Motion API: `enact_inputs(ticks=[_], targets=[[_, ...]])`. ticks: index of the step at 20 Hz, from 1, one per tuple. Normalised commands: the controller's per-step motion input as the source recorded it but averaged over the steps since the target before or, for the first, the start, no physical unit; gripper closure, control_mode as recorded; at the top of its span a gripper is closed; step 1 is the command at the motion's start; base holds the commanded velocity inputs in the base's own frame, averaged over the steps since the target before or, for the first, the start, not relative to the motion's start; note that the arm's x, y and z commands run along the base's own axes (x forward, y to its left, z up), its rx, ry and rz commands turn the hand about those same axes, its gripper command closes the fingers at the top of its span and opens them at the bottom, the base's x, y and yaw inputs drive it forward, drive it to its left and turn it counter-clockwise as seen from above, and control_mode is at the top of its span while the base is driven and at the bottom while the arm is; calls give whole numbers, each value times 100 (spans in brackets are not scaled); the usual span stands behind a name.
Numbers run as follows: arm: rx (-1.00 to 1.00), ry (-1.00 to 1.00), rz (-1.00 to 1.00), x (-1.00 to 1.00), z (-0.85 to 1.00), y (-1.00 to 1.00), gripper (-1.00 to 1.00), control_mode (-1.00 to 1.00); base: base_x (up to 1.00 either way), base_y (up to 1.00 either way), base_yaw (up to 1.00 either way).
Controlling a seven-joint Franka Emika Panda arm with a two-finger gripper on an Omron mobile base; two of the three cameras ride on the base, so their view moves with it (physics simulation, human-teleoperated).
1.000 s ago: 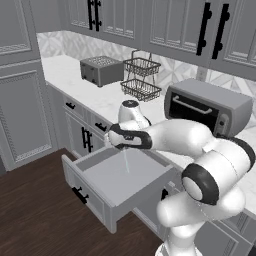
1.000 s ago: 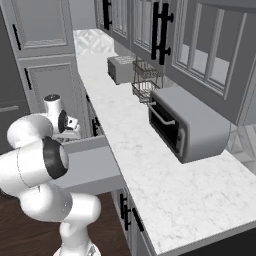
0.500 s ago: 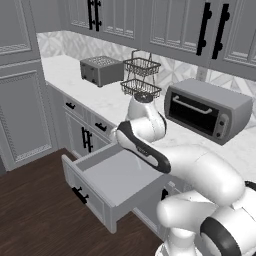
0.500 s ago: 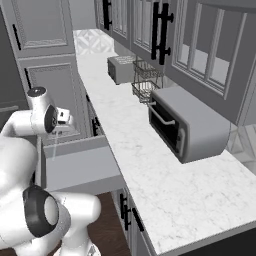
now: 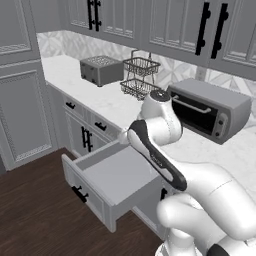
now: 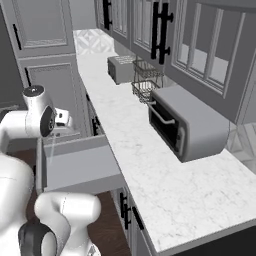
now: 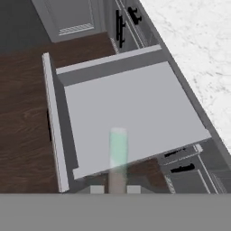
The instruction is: Take a straw from the drawer in front and place it inside the glass cup on the dining counter.
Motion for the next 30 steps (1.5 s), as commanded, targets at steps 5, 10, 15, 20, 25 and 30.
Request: enact_inputs(ticks=[5,10,15,20,25,30], targets=[[0,0,0,0,0,0,100,100,-100,4,0],[0,0,0,0,0,0,100,100,-92,65,36],[0,0,0,0,0,0,100,100,-24,86,77],[0,0,0,0,0,0,100,100,-5,79,83],[0,0,0,0,0,0,100,100,-11,70,81],[0,0,0,0,0,0,100,100,-13,79,74]])
